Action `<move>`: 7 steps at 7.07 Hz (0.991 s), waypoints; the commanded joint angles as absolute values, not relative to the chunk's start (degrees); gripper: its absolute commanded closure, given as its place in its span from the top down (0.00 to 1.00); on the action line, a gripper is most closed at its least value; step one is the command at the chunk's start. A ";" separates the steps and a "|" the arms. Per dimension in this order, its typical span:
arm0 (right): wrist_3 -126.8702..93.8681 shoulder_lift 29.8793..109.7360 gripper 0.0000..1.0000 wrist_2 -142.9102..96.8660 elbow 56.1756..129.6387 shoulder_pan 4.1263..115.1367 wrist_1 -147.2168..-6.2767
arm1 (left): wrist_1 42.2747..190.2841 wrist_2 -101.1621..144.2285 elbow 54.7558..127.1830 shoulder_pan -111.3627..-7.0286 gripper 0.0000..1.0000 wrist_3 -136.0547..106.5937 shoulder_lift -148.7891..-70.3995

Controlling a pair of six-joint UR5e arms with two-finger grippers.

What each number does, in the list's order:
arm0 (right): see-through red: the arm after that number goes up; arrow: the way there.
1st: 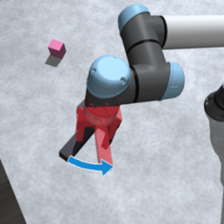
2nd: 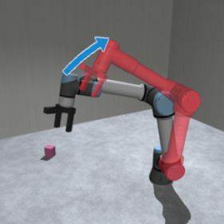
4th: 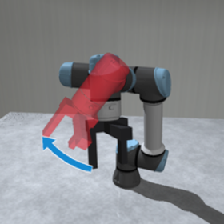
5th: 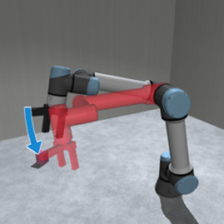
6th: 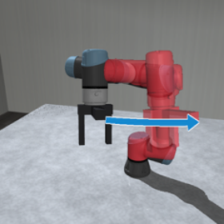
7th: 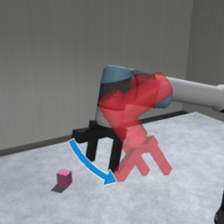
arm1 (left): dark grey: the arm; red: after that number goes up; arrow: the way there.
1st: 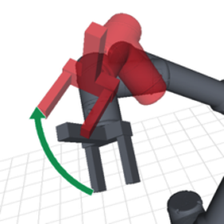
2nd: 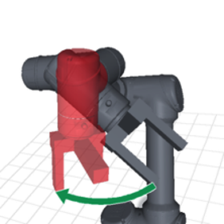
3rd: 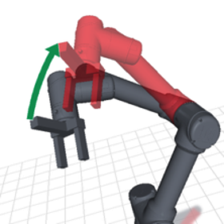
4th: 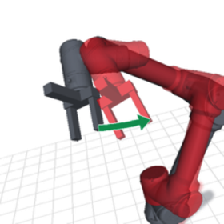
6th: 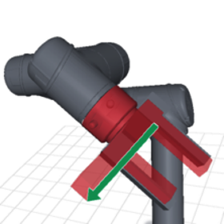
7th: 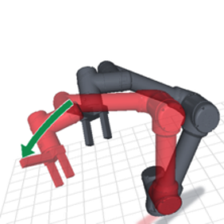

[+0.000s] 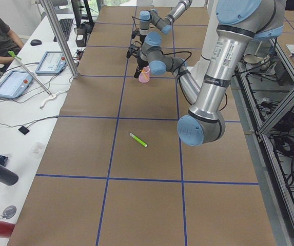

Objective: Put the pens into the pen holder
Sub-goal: 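Grasp the purple pen with the right gripper while the left arm withdraws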

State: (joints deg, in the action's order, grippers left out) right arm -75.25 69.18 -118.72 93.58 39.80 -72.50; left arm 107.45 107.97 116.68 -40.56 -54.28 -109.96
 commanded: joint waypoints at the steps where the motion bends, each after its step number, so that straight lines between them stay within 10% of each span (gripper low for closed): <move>1: -74.54 66.62 0.84 -124.63 89.56 42.80 -72.34 | 107.31 108.46 116.72 -40.69 0.99 -54.58 -109.77; 7: -73.92 66.53 0.53 -124.28 88.95 40.08 -72.60 | 107.40 108.11 116.02 -40.25 0.99 -56.78 -109.77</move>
State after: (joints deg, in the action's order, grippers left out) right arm -74.11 66.47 -124.26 88.99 40.21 -72.47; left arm 107.39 108.16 116.13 -40.35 -56.54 -109.74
